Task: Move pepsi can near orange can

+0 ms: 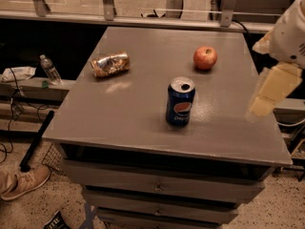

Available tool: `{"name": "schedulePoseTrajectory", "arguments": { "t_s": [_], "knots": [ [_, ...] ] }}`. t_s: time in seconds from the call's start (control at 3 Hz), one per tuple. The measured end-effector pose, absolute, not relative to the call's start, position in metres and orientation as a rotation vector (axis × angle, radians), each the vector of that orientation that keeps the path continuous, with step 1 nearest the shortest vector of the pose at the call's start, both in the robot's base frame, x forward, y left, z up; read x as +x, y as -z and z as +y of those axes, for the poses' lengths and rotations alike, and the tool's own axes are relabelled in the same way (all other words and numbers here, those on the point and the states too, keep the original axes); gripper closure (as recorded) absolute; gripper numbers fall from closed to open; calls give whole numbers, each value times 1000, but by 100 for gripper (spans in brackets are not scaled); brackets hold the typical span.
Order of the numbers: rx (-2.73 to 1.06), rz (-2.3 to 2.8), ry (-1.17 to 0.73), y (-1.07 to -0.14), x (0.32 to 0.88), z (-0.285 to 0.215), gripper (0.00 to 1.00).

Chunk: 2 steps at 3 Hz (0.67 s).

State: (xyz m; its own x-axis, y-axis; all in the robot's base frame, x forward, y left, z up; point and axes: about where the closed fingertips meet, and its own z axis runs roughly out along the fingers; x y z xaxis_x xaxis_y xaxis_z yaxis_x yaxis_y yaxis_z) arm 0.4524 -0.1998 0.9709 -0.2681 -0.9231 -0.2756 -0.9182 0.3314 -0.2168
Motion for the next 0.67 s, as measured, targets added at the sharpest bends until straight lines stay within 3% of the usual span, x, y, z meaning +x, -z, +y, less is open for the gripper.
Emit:
{"name": "schedulePoseTrajectory", "arguments": {
  "t_s": [0.67],
  "knots": [
    [-1344, 2288, -319, -942, 499, -154, 0]
  ]
}}
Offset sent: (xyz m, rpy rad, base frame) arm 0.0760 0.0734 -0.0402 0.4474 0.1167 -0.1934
